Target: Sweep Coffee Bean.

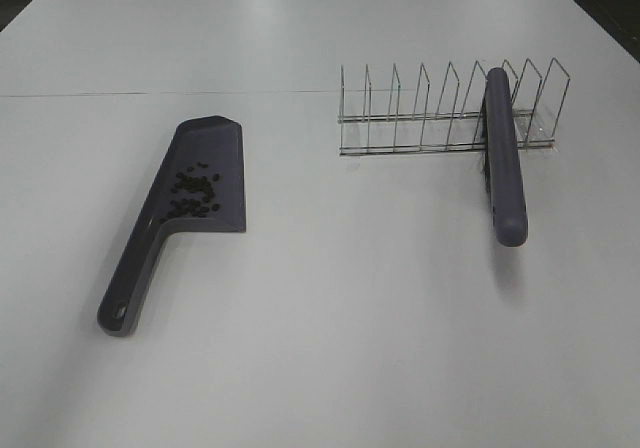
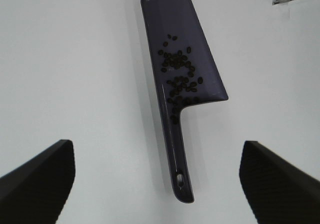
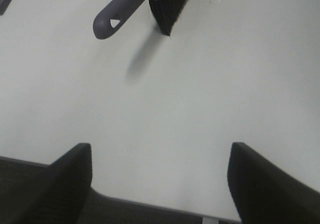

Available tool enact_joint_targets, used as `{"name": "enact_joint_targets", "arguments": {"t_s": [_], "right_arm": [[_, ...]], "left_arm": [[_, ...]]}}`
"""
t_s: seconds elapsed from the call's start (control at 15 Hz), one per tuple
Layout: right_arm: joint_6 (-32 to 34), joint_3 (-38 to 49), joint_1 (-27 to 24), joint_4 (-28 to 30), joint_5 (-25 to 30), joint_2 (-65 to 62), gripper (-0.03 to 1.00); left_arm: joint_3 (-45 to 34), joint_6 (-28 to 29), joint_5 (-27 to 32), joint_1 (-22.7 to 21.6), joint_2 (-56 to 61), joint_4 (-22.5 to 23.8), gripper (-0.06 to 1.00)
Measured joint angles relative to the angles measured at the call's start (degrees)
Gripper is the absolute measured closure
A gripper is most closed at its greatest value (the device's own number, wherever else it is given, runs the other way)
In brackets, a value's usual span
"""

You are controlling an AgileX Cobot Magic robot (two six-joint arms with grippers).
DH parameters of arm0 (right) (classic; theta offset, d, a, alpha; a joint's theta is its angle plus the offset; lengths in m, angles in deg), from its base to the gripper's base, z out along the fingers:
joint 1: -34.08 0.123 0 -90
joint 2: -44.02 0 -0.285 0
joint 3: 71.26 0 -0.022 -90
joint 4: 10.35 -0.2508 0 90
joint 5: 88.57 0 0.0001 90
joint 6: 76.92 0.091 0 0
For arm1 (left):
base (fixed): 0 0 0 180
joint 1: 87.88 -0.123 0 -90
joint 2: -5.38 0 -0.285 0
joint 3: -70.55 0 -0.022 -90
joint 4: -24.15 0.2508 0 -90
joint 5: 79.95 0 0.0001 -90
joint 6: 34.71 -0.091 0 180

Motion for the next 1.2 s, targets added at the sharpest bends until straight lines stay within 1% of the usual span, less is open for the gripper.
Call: {"name": "enact_joint_targets", "arguments": {"t_s": [0.2,0.27,0.53,0.6,0.67,0.8,0.87,1.0,1.07,1.2], "right_arm": [[-0.11,1.43,0.0,0.0,-2.64,-2.18,0.31],[-0.11,1.49,0.0,-0.4,-2.92,-2.23,0.31],[-0.11,1.55,0.0,-0.63,-3.61,-2.23,0.31],[-0.11,1.6,0.0,-0.69,-3.61,-2.23,0.31],[-0.17,1.66,0.0,-0.69,-3.61,-2.23,0.31],[-0.17,1.66,0.0,-0.69,-3.67,-2.23,0.31],[-0.17,1.66,0.0,-0.74,-3.67,-2.23,0.31],[-0.17,1.66,0.0,-0.74,-3.67,-2.23,0.31],[-0.17,1.66,0.0,-0.74,-3.67,-2.23,0.31],[-0.17,1.66,0.0,-0.74,-3.67,-2.23,0.31]], "left_arm": [[-0.11,0.0,0.06,0.0,4.35,0.0,0.13],[-1.32,0.0,-0.06,0.0,6.82,0.23,0.13],[-18.91,0.0,0.06,0.0,21.26,4.13,0.13],[-23.78,0.0,0.06,0.0,25.27,4.3,0.13],[-25.61,0.0,0.06,0.0,26.87,4.3,0.13],[-33.46,0.0,0.06,0.0,34.55,4.3,0.13],[-40.22,0.0,0.06,0.0,42.0,4.3,0.13],[-45.89,0.0,0.11,0.0,50.08,4.3,0.13],[-47.38,0.0,0.11,0.0,52.31,4.3,0.13],[-52.2,0.0,0.17,0.0,60.5,4.3,0.13]]}}
